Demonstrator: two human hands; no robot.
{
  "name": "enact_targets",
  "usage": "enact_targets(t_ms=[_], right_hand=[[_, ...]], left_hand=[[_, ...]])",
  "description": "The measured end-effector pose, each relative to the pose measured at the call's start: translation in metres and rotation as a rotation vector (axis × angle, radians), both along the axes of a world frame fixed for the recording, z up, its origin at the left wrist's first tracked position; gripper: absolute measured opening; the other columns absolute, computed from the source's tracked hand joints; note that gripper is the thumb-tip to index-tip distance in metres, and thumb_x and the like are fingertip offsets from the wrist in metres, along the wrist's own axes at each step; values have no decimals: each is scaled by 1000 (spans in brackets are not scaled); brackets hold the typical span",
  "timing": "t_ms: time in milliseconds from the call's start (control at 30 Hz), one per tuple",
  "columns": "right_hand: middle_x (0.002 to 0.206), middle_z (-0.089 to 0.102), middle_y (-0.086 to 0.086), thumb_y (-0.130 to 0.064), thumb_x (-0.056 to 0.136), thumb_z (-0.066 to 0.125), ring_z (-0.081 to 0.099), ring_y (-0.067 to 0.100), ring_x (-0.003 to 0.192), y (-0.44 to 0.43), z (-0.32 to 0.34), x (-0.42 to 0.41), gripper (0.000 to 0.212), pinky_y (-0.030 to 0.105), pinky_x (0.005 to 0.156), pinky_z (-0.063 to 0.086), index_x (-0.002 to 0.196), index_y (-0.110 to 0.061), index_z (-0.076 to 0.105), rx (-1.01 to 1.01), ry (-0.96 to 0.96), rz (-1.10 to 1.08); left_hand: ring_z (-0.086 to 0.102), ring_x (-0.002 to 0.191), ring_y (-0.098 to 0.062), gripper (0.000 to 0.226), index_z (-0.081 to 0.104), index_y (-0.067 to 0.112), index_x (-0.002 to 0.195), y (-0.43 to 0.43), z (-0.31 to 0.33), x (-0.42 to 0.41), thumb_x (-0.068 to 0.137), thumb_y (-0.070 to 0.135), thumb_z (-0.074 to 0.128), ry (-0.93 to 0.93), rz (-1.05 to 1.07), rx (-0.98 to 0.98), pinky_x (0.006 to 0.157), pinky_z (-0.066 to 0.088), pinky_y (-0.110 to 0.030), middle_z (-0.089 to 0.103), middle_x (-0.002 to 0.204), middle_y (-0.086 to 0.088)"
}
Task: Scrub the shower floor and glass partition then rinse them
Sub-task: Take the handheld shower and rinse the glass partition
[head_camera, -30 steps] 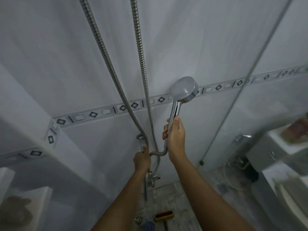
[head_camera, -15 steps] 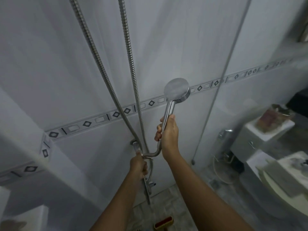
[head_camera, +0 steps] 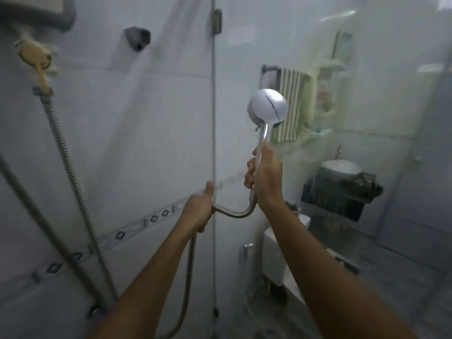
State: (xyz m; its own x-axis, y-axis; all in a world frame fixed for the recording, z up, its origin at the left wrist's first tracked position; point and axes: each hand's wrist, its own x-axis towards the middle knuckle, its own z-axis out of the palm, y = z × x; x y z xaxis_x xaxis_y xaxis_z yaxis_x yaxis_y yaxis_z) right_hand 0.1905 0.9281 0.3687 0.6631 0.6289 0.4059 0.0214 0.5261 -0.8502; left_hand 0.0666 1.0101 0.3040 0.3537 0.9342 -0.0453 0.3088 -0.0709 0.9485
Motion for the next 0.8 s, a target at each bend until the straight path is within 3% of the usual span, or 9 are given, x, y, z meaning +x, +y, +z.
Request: enact_targets(t_ms=[133,267,367,500,800], right_hand=[[58,38,4,-50,105,36,34,15,43,-48,66,47,43,26,40,32,92,-11,47,73,-113,-138],[56,35,5,-50,105,36,34,15,42,-96,113,78,42,23,37,32,84,-14,43,160,-237,-266],[53,32,-1,-51,104,37,30,12,39,-126,135,94,42,21,36,29,85,-15,43,151,-281,-200],[51,33,-3,-54,104,37,31,12,38,-163,159,114,45,22,38,30,83,-14,46,211,-301,-254],[52,32,2,-59,102,35,30,14,39,-218,200,136,48,24,40,29,83,-15,43,231,-336,-245]], left_hand=[[53,49,-22,74,60,7,62,-33,74,57,96,68,34,69,-68,332,45,38,-23,62,62,-7],[58,60,-29,59,63,-3,71,-73,121,97,98,46,45,26,-102,501,61,49,-36,68,77,-19],[58,73,-36,48,52,8,60,-102,143,117,100,33,44,59,-133,603,65,46,-38,63,76,-24],[43,59,-26,48,36,12,53,-140,163,137,99,24,45,11,-127,676,52,33,-33,42,56,-7],[31,43,-15,48,38,11,53,-192,196,160,98,27,46,-117,-123,759,48,26,-28,38,49,-1]])
